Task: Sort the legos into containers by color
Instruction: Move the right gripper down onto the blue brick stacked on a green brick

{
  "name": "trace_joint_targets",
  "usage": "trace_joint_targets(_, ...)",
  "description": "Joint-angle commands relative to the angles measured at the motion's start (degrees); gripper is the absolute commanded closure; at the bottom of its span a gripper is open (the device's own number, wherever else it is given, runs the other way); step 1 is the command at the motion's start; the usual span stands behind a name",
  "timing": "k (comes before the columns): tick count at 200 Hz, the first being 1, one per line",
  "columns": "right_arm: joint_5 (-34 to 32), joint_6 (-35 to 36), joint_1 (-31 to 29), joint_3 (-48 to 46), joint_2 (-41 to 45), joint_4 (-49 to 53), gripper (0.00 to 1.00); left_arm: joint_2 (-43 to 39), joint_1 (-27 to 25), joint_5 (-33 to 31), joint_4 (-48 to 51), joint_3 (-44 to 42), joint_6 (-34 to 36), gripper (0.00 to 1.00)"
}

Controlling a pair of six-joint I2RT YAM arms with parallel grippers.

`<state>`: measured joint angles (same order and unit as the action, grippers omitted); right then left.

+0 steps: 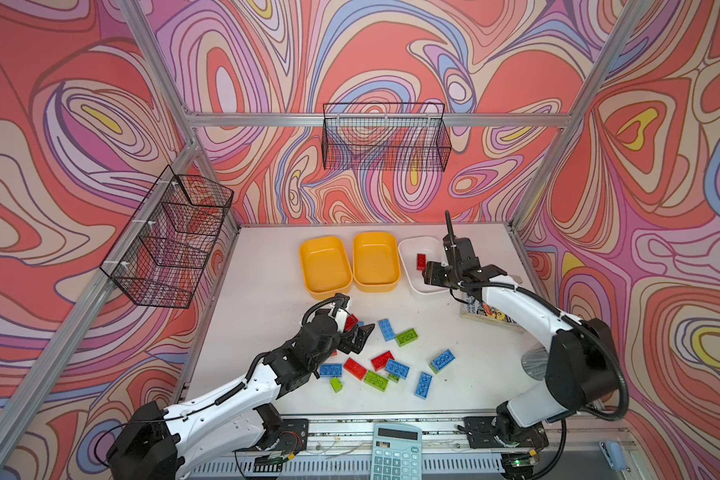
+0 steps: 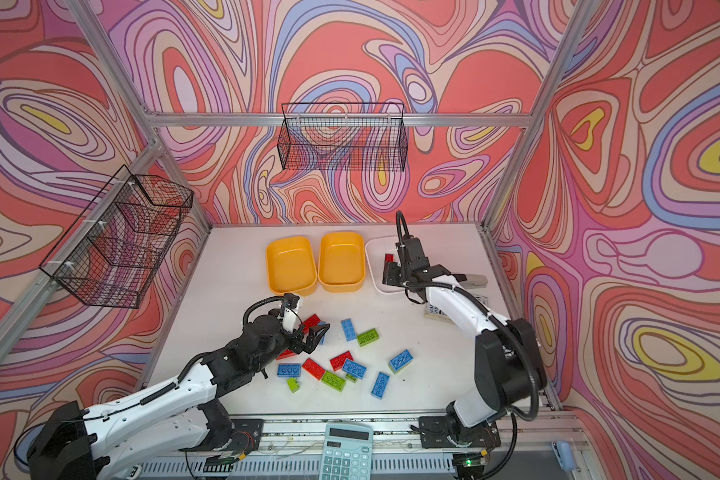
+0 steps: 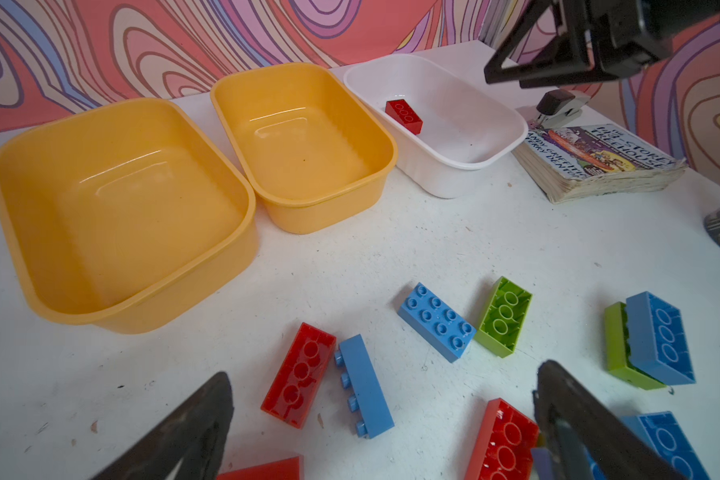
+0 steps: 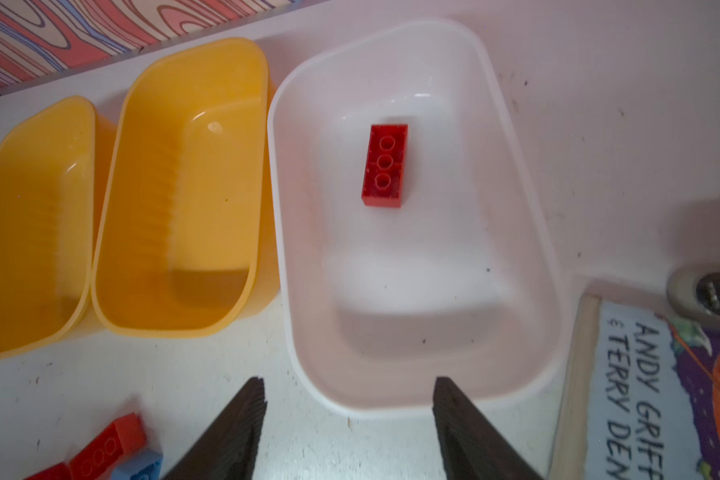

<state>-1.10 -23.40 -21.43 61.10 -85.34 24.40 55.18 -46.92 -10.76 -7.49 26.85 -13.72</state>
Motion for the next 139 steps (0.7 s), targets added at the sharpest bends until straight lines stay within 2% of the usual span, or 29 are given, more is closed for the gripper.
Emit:
trace_joint_targets(1, -3.1, -5.1, -4.3, -7.8, 6.6, 4.7, 0.3, 0.0, -0.4, 2.5, -2.6, -0.4, -1.3, 0.0)
trace_joint_targets(31, -8.6, -15.5, -11.3, -15.7, 16.9, 10.0, 0.3, -1.0, -0.7, 3.1, -4.7, -2.5, -2.7, 0.0)
trace_joint_targets(55, -10.3, -22.5, -15.4, -19.2, 22.9, 13.7, 0.29, -2.1, -0.8, 3.8, -7.0, -4.7, -4.0, 0.0)
trace_joint_targets(94, -11.9, -31.2, -19.6, -22.0, 26.7, 17.6, 0.29, -4.0, -1.0, 4.1, -7.7, -7.4, -5.0, 0.0)
trace_joint_targets(139, -12.7, -39.6, -21.2, -25.0, 30.8, 20.1, 0.29, -5.9, -1.0, 4.2, -9.5, -10.0, -5.2, 0.0)
